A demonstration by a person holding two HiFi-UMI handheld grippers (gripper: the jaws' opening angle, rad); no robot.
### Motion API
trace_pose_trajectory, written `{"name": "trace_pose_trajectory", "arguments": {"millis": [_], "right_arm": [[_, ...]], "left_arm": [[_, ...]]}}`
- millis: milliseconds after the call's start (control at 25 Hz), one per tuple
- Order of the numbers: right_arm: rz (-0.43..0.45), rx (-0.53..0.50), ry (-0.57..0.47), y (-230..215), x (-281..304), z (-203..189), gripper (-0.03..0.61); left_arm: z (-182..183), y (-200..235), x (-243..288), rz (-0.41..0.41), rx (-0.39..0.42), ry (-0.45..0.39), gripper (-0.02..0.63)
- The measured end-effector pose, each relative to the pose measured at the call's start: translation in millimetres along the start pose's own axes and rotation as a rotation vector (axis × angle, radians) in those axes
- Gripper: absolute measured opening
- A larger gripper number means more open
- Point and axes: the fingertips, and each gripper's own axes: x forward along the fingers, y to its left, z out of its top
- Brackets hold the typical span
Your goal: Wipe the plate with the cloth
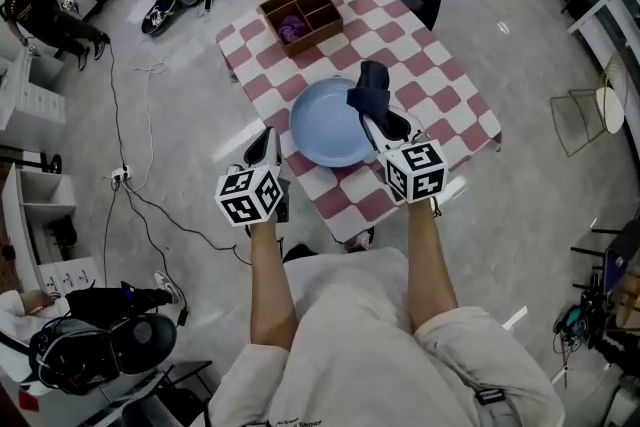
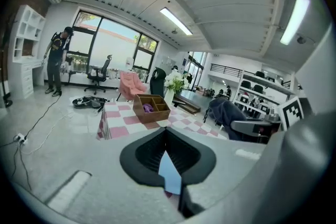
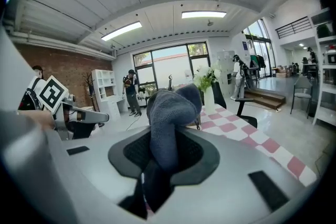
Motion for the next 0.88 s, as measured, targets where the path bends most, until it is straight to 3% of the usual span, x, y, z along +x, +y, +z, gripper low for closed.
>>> {"name": "trace_pose_trajectory", "arguments": {"millis": [320, 520, 720, 880], "right_arm": [[0.097, -0.036, 0.107, 1, 16, -42, 0.104], [0.114, -0.047, 0.147, 5, 28, -54, 0.104], [0.110, -0.048, 0.209, 8, 51, -73, 0.104], [0.096, -0.036, 0.250, 8, 68, -83, 0.104]], "left_arm": [[-67, 5, 10, -0.032, -0.210, 0.120, 0.009], [-82, 31, 23, -0.013, -0.403, 0.105, 0.011], [-100, 45, 50, -0.058, -0.467, 0.168, 0.012], [-114, 52, 72, -0.077, -0.471, 0.256, 0.063]]}}
